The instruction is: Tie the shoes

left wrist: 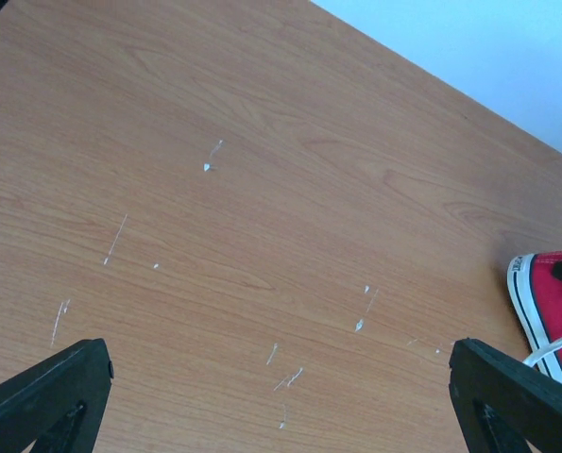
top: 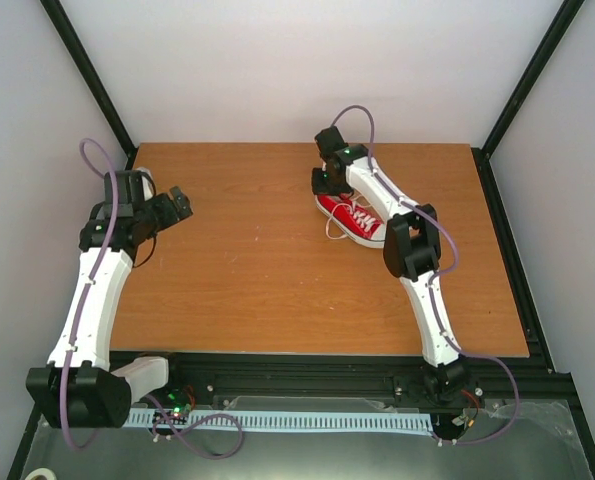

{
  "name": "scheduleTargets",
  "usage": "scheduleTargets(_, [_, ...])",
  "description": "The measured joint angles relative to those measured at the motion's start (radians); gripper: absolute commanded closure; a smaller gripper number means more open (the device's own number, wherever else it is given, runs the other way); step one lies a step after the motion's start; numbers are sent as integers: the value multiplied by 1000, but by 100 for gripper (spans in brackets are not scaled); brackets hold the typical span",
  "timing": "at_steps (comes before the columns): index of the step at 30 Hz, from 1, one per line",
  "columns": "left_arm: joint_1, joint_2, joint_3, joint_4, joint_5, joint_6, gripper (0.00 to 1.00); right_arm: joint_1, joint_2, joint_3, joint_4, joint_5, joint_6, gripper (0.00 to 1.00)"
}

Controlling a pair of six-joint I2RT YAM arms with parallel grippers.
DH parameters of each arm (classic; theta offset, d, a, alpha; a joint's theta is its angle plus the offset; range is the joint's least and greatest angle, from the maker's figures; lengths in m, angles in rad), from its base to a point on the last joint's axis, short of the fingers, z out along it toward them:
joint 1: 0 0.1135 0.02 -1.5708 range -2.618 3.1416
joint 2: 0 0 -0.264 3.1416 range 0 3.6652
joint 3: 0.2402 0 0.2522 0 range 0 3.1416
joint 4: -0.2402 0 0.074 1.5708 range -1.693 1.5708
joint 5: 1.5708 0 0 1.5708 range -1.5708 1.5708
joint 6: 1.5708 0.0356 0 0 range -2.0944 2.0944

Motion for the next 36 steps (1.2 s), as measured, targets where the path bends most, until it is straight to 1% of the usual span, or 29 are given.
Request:
scheduleTargets(4, [0,8,29,3,1,-1,0,-10,-77,1,39,-118,-71,97])
scheduleTargets(10, [0,11,39,26,12,-9,0,-77,-313,1,111,-420,-158,97])
scheduleTargets(13, [0,13,40,34,22,-10,0,-117,-415,-8,138,-521,-205,97])
scheduleTargets(15, [0,17,42,36,28,-11,0,-146,-469,-40,146,-554,-234,97])
scheduleTargets(18, [0,17,43,38,36,-16,0,-201,-516,-107,138,-560,-275,97])
scheduleTargets(22, [0,4,42,39,42,-19,0,-267,-509,-155,111,-520,-351,97])
scheduleTargets(25, [0,-32,29,42,44,-26,0,-285,-499,-176,101,-516,-422,97])
scheduleTargets(27, [0,-64,15,43,49,-32,0,-274,-502,-214,116,-524,-472,97])
scheduleTargets(30, [0,-105,-7,47,59,-35,0,-214,-517,-332,164,-520,-558,97])
scheduleTargets(36, [0,-136,-65,55,99,-34,0,17,-517,-609,233,-517,-684,97])
